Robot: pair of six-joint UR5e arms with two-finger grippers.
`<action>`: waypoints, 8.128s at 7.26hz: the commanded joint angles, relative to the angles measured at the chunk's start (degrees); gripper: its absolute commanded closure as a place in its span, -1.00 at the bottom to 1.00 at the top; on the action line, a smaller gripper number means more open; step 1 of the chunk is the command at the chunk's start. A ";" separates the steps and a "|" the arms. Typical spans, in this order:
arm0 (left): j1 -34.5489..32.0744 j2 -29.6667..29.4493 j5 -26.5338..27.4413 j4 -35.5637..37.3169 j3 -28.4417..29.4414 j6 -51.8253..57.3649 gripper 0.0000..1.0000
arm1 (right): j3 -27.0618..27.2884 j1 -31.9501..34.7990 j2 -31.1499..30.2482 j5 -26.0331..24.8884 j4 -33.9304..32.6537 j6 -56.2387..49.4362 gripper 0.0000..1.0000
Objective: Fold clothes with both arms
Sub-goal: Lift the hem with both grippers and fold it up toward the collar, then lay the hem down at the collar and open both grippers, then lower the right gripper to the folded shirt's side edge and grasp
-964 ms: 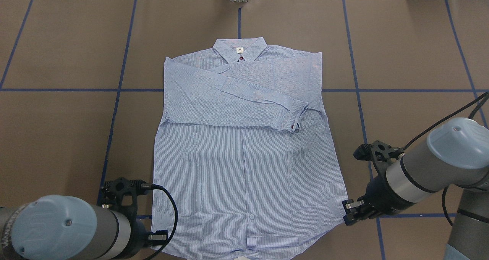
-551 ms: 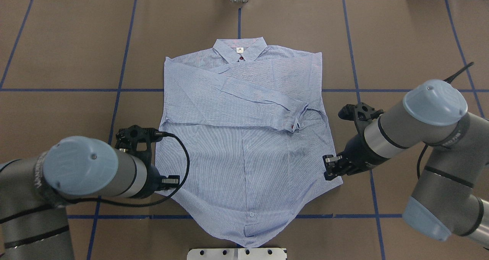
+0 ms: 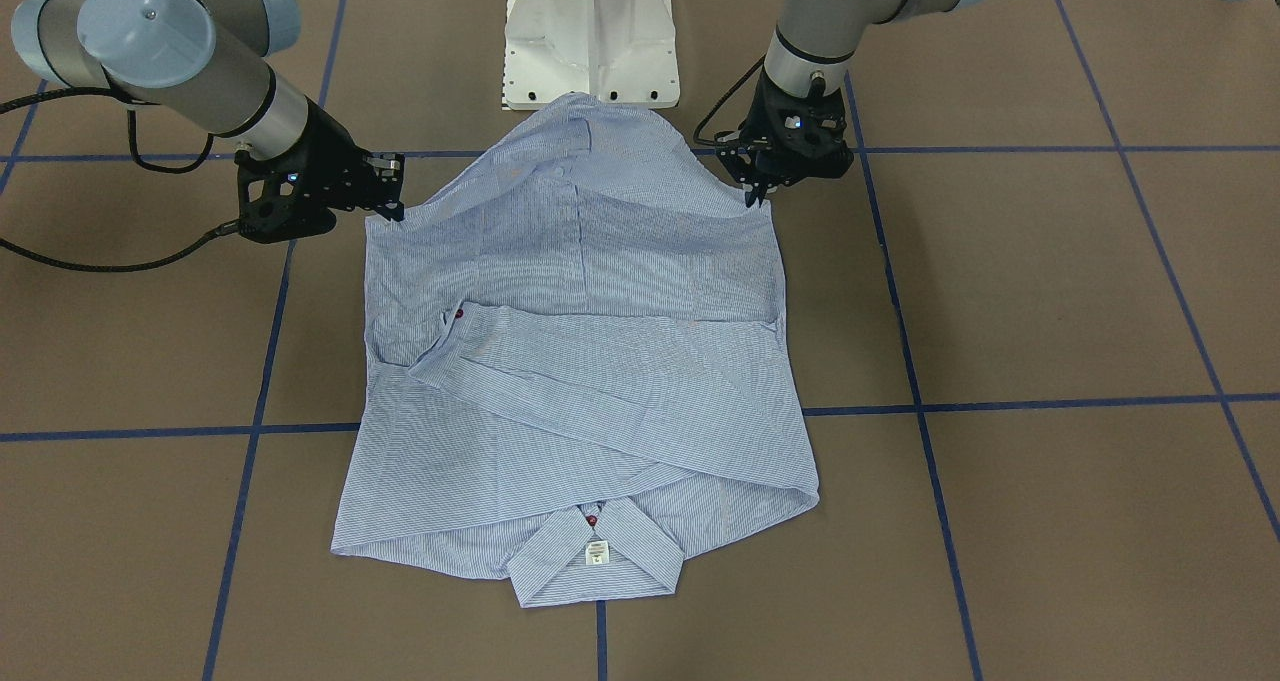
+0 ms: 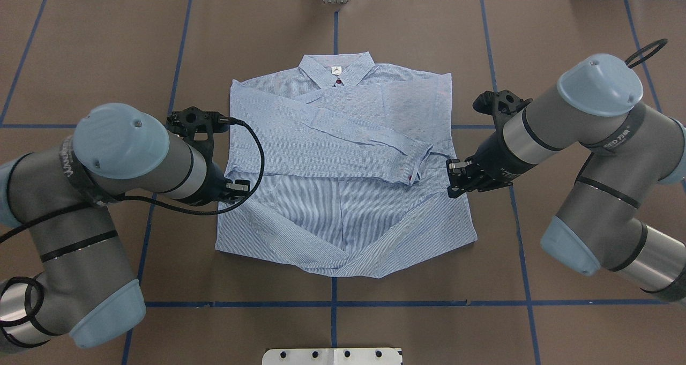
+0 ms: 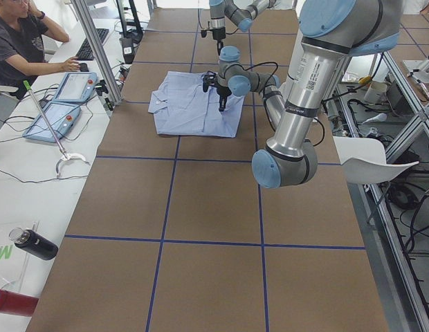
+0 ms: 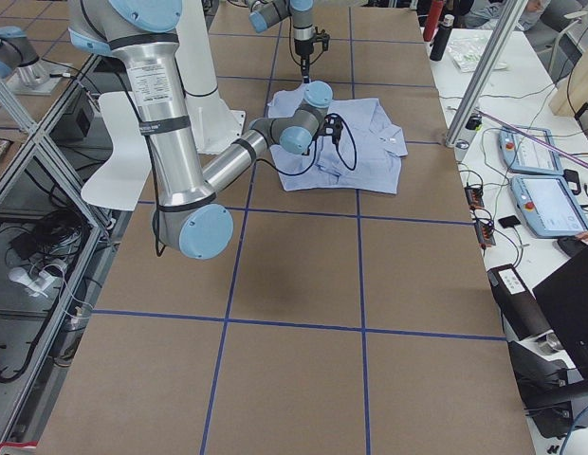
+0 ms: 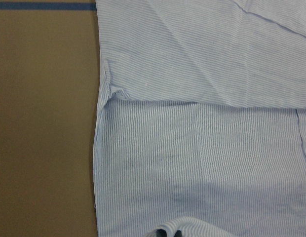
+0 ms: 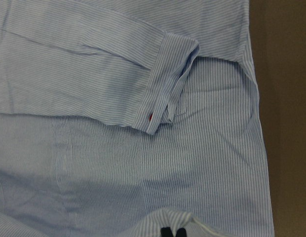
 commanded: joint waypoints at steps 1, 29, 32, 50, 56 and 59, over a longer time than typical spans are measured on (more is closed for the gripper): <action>-6.14 -0.33 -1.80 -0.38 1.28 4.17 1.00 | -5.61 3.90 4.57 -0.26 -0.02 -3.34 1.00; -17.34 -15.71 -3.13 -28.33 42.43 9.91 -1.00 | -25.47 6.39 13.44 -5.89 7.36 -3.89 -1.00; -17.34 -15.53 -3.04 -28.24 42.15 9.82 -1.00 | -21.38 3.06 8.39 -5.35 6.92 -3.89 -1.00; -17.34 -15.44 -3.04 -28.42 41.89 9.82 -1.00 | -18.92 0.84 4.69 -2.46 7.36 -4.15 0.01; -17.34 -15.71 -2.95 -28.42 41.45 9.21 -1.00 | -21.46 1.28 5.57 -4.12 7.01 -4.77 0.12; -17.25 -15.45 -2.87 -28.42 41.45 9.30 -1.00 | -21.64 1.54 5.92 -4.13 7.01 -4.50 0.99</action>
